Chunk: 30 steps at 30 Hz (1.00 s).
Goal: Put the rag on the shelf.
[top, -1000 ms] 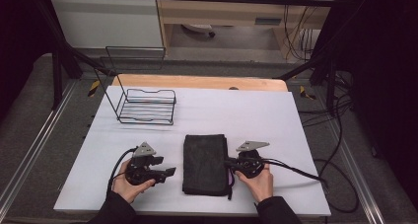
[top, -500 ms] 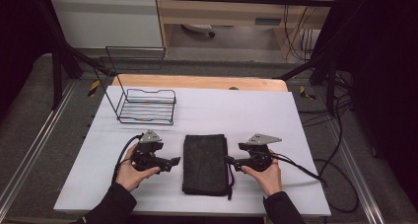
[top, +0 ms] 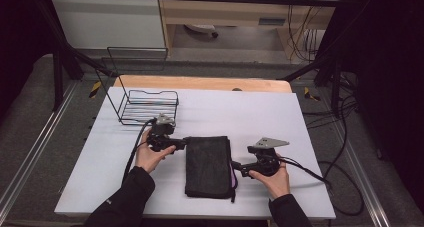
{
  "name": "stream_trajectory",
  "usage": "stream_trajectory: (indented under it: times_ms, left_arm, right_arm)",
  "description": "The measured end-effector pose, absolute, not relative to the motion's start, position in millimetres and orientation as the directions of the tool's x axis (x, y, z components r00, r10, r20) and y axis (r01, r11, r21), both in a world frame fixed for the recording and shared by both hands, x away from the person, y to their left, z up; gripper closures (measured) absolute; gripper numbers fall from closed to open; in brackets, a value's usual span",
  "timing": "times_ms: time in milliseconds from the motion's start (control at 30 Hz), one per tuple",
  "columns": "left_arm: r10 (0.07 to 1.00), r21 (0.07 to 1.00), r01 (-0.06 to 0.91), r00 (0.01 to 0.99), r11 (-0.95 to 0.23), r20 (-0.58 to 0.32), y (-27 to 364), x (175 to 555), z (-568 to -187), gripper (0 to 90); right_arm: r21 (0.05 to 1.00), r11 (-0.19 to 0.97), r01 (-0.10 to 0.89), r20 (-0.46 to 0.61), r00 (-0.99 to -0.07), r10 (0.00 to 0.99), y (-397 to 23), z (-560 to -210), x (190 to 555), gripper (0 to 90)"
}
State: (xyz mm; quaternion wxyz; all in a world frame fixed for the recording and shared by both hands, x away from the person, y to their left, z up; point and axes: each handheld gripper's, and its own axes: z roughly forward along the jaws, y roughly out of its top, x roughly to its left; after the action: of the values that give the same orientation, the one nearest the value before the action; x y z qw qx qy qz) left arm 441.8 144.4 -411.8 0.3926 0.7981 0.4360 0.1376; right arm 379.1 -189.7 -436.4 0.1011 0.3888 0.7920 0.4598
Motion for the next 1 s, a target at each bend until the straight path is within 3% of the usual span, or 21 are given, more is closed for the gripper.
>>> stream_trajectory:
  times_ms: [367, 600, 1000]
  left_arm:
    - [0.791, 0.663, 0.678, 0.575, -0.318, -0.210, 137, 458, -436, 52.2]
    - [0.779, 0.662, 0.675, 0.588, -0.325, -0.217, 128, 453, -442, 66.3]
    - [0.775, 0.669, 0.666, 0.596, -0.329, -0.212, 126, 450, -446, 74.6]
  right_arm:
    - [0.802, 0.281, 0.528, 0.196, -0.676, 0.710, -190, -437, 379, 8.2]
    - [0.804, 0.271, 0.530, 0.200, -0.670, 0.715, -190, -436, 381, 7.3]
    - [0.800, 0.259, 0.541, 0.194, -0.642, 0.742, -179, -434, 407, 5.0]
